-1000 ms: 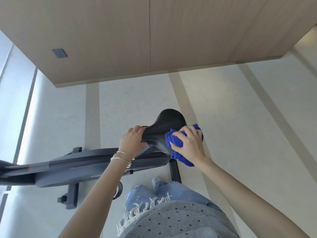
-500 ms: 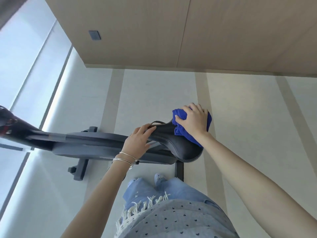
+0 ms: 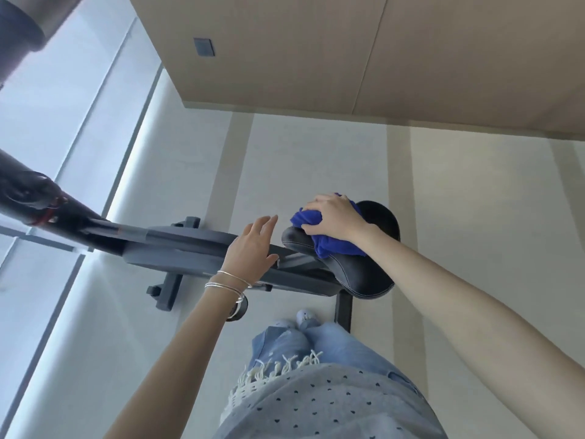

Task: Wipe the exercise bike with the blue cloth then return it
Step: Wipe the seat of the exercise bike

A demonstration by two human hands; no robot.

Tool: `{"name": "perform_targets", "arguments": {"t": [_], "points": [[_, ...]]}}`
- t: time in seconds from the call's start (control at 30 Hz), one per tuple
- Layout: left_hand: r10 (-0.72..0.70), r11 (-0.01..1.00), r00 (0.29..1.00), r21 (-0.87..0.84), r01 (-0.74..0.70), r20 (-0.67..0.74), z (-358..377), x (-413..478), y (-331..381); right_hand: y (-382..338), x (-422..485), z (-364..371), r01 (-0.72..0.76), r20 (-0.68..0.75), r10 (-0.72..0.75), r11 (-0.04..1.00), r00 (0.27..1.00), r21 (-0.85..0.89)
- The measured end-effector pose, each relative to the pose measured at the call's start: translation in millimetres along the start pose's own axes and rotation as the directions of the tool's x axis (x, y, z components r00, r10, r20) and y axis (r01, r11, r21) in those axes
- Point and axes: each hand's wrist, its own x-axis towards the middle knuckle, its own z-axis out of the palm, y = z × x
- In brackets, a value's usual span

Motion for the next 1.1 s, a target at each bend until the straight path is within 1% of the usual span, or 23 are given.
{"name": "perform_targets", "arguments": {"t": [0.1,0.17,0.23,0.3,0.4,0.63,0.7,0.83,1.0,1.1], "points": [[0.124,0.992,0.991,0.011,-0.125,0.049,-1,13,14,23,-17,-14,-0.027,-0.039,0.020,0.980,0.999,-0.196],[0.200,0.979,0.978,0.018,-0.201,0.068,1,22,25,32,-28,-18,-0.102,-0.129,0.073,0.967,0.989,-0.235],[0.245,0.969,0.966,0.023,-0.248,0.086,5,29,34,35,-36,-17,-0.213,-0.245,0.162,0.957,0.956,-0.196],[0.275,0.959,0.955,0.043,-0.281,0.109,7,36,40,33,-41,-12,-0.319,-0.343,0.249,0.933,0.906,-0.165],[0.294,0.949,0.944,0.076,-0.307,0.148,9,46,42,23,-50,-4,-0.451,-0.435,0.366,0.886,0.822,-0.107],[0.307,0.930,0.924,0.135,-0.343,0.230,16,57,48,-2,-84,17,-0.572,-0.578,0.467,0.820,0.669,0.001],[0.307,0.924,0.921,0.155,-0.349,0.241,15,60,50,-9,-96,26,-0.594,-0.606,0.476,0.804,0.637,0.007],[0.313,0.920,0.919,0.161,-0.356,0.241,14,63,51,-19,-109,37,-0.612,-0.603,0.462,0.789,0.651,-0.056],[0.312,0.928,0.922,0.134,-0.347,0.229,17,61,49,-32,-122,51,-0.645,-0.620,0.459,0.758,0.637,-0.102],[0.305,0.933,0.924,0.125,-0.339,0.230,17,61,50,-40,-134,59,-0.633,-0.605,0.447,0.764,0.659,-0.126]]}}
